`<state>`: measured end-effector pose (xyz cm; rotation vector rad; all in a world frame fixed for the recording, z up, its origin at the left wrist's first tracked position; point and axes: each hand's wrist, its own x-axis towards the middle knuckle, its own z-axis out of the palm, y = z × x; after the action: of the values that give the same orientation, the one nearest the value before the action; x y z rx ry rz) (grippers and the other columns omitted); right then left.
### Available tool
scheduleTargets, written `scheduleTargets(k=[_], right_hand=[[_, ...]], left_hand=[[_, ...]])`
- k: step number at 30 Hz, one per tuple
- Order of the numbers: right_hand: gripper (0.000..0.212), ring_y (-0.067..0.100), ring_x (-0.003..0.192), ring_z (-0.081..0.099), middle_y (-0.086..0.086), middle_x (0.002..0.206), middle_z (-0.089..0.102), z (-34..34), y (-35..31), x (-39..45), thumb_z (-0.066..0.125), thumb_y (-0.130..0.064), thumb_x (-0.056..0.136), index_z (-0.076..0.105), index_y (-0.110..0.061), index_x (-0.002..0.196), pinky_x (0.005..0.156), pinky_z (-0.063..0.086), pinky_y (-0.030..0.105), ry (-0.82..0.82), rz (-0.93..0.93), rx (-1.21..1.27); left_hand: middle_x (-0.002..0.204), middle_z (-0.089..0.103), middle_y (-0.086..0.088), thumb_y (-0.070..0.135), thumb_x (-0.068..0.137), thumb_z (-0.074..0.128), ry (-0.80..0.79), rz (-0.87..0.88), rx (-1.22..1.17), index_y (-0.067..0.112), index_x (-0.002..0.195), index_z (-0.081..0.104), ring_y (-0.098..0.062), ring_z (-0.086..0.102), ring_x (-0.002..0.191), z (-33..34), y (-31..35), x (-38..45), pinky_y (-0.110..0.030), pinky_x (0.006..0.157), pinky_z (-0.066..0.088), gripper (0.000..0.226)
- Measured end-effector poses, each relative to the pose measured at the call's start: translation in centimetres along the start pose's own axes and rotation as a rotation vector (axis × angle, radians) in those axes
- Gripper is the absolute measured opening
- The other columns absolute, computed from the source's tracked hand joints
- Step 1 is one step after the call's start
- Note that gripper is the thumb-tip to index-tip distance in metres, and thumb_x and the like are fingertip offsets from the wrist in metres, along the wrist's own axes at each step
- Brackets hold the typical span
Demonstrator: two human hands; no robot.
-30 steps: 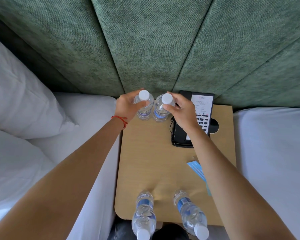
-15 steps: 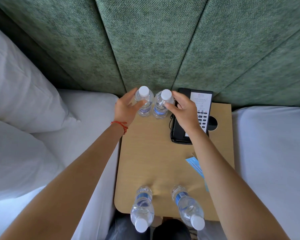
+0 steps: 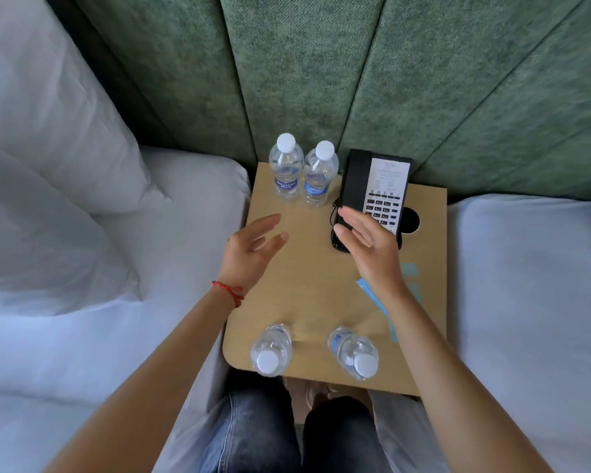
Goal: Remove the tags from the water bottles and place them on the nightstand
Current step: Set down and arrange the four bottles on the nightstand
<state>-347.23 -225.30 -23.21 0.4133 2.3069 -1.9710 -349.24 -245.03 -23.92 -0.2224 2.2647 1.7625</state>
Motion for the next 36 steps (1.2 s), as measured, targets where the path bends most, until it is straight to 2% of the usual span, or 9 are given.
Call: scheduleTargets(k=[3, 9, 14, 16, 18, 21, 24, 30, 36], right_hand=[[0.034, 0.009, 0.115, 0.057, -0.001, 0.118, 0.063, -0.2, 0.7, -3.3, 0.065, -0.018, 0.084, 0.06, -0.012, 0.118, 0.104, 0.041, 0.03, -0.026, 0.004, 0.004], [0.032, 0.005, 0.115, 0.056, -0.008, 0.116, 0.063, -1.4, 2.6, -8.8, 0.065, -0.021, 0.085, 0.062, -0.015, 0.116, 0.103, 0.041, 0.027, -0.089, 0.009, -0.123], [0.031, -0.008, 0.11, 0.053, -0.011, 0.113, 0.064, -3.0, 4.1, -12.3, 0.068, -0.024, 0.082, 0.066, -0.015, 0.112, 0.096, 0.036, 0.008, -0.086, 0.003, -0.222], [0.032, -0.016, 0.105, 0.051, -0.012, 0.111, 0.064, -3.5, 4.8, -13.4, 0.069, -0.023, 0.08, 0.066, -0.015, 0.111, 0.09, 0.034, 0.001, -0.093, -0.003, -0.252], [0.035, -0.014, 0.105, 0.052, -0.011, 0.111, 0.064, -4.0, 5.3, -14.1, 0.071, -0.024, 0.079, 0.066, -0.015, 0.112, 0.089, 0.034, 0.0, -0.112, -0.016, -0.302], [0.039, -0.009, 0.105, 0.053, -0.009, 0.113, 0.064, -4.4, 6.1, -14.9, 0.075, -0.021, 0.075, 0.065, -0.015, 0.112, 0.088, 0.034, 0.0, -0.129, -0.025, -0.348], [0.043, -0.004, 0.107, 0.056, -0.008, 0.115, 0.064, -4.5, 6.9, -15.3, 0.079, -0.02, 0.07, 0.066, -0.014, 0.111, 0.091, 0.036, 0.003, -0.131, -0.045, -0.384], [0.049, -0.009, 0.113, 0.051, -0.013, 0.119, 0.06, -5.1, 7.7, -15.3, 0.082, -0.016, 0.064, 0.066, -0.013, 0.11, 0.096, 0.035, 0.004, -0.153, -0.076, -0.401], [0.044, -0.003, 0.111, 0.054, -0.009, 0.115, 0.062, -4.9, 7.8, -15.0, 0.083, -0.013, 0.062, 0.069, -0.01, 0.104, 0.096, 0.037, 0.006, -0.13, -0.115, -0.428]], left_hand=[[0.118, 0.062, -0.001, 0.017, 0.082, 0.067, -0.012, -0.03, -0.002, 0.015, 0.112, 0.063, -0.017, 0.058, 0.112, 0.2, -0.7, -3.7, -0.038, 0.099, 0.045, 0.031], [0.116, 0.062, 0.004, 0.018, 0.081, 0.068, -0.002, -0.072, 0.054, 0.015, 0.112, 0.064, -0.013, 0.058, 0.112, 0.6, -3.2, -9.8, -0.028, 0.097, 0.043, 0.031], [0.116, 0.064, 0.002, 0.023, 0.076, 0.073, 0.027, -0.112, 0.113, 0.018, 0.11, 0.065, -0.013, 0.058, 0.109, 0.5, -5.1, -13.4, -0.028, 0.096, 0.043, 0.035], [0.111, 0.065, 0.004, 0.025, 0.074, 0.074, 0.032, -0.107, 0.159, 0.019, 0.109, 0.065, -0.011, 0.059, 0.103, 0.6, -5.6, -14.4, -0.016, 0.09, 0.042, 0.037], [0.105, 0.064, 0.007, 0.017, 0.072, 0.076, 0.062, -0.1, 0.199, 0.02, 0.108, 0.066, -0.009, 0.059, 0.097, 0.8, -6.0, -15.2, -0.001, 0.081, 0.037, 0.037], [0.11, 0.061, 0.008, 0.011, 0.069, 0.078, 0.084, -0.086, 0.238, 0.016, 0.11, 0.065, -0.009, 0.057, 0.102, 0.9, -6.4, -15.9, 0.006, 0.082, 0.031, 0.043], [0.113, 0.059, 0.009, 0.009, 0.065, 0.08, 0.098, -0.063, 0.268, 0.014, 0.111, 0.065, -0.008, 0.055, 0.108, 0.9, -6.6, -16.2, 0.004, 0.088, 0.03, 0.048], [0.113, 0.062, 0.006, 0.009, 0.062, 0.082, 0.131, -0.021, 0.294, 0.012, 0.111, 0.065, -0.01, 0.058, 0.108, 0.7, -7.1, -16.3, -0.001, 0.092, 0.035, 0.052], [0.113, 0.064, 0.001, 0.008, 0.063, 0.082, 0.16, -0.003, 0.266, 0.011, 0.11, 0.066, -0.013, 0.059, 0.111, 0.9, -7.1, -16.1, -0.022, 0.098, 0.042, 0.05]])
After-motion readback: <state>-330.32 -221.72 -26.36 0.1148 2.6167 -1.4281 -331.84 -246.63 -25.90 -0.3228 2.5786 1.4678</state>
